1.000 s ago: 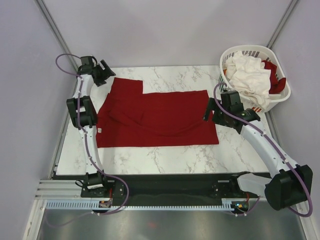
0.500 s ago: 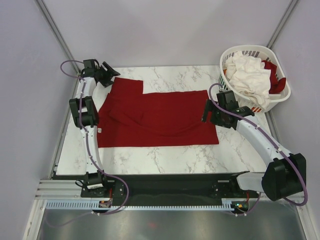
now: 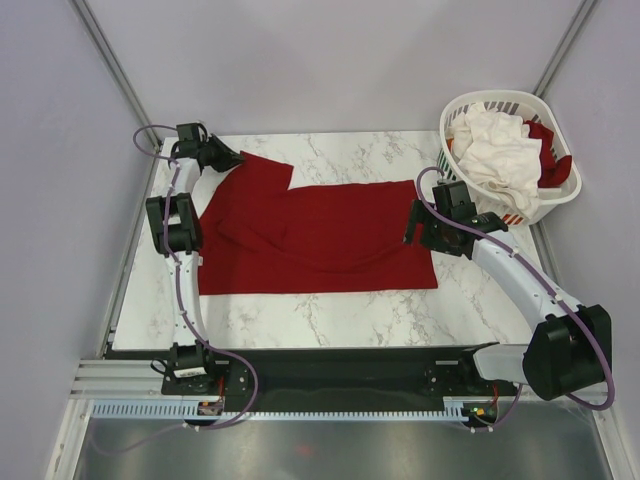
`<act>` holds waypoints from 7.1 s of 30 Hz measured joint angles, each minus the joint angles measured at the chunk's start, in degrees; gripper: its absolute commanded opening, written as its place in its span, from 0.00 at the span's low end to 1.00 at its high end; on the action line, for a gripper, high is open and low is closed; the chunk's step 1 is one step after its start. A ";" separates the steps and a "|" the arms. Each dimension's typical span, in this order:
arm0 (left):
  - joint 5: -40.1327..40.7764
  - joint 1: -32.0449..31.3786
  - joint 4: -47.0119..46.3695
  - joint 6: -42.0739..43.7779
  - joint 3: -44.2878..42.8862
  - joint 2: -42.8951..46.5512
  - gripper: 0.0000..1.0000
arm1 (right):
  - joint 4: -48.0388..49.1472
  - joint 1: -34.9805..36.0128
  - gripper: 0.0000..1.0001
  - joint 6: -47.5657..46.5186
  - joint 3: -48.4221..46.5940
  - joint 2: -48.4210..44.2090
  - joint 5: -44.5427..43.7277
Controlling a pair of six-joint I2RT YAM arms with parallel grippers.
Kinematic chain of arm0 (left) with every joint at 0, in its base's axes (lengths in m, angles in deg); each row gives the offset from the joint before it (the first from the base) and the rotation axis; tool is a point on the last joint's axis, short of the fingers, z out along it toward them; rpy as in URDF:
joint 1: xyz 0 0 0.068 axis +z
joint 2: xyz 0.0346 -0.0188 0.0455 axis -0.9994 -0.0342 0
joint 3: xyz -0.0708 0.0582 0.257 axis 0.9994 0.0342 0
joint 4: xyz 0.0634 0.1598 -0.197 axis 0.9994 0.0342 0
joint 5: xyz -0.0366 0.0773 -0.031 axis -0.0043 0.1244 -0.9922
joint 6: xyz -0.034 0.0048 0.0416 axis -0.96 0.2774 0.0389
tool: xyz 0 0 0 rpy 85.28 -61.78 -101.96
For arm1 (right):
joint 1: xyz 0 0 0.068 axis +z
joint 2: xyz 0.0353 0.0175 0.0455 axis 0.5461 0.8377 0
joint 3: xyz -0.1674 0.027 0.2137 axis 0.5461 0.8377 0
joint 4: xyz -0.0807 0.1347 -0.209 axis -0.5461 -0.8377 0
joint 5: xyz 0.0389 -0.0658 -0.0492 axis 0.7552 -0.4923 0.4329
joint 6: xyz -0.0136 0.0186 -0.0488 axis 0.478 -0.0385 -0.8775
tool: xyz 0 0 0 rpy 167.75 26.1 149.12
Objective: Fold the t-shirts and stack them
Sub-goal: Fold the tshirt
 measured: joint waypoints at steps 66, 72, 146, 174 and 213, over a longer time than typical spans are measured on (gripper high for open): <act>5.70 -0.90 1.38 18.51 37.94 44.98 0.02 | 0.09 -5.70 0.00 0.55 -64.04 66.82 -14.27; 5.53 -0.90 3.72 19.85 32.50 43.82 0.02 | -0.48 -6.14 0.00 -1.20 -65.02 66.73 -11.80; 34.97 -0.83 22.64 19.78 78.05 85.40 0.68 | 8.20 -4.83 0.98 7.06 -0.07 11.69 -7.13; 32.57 -0.83 11.80 11.56 75.14 58.23 0.48 | 13.55 2.36 0.86 4.22 -1.03 19.52 0.83; 35.63 2.95 11.15 12.94 67.08 60.63 0.18 | 12.70 3.76 0.63 3.67 13.09 6.91 -2.19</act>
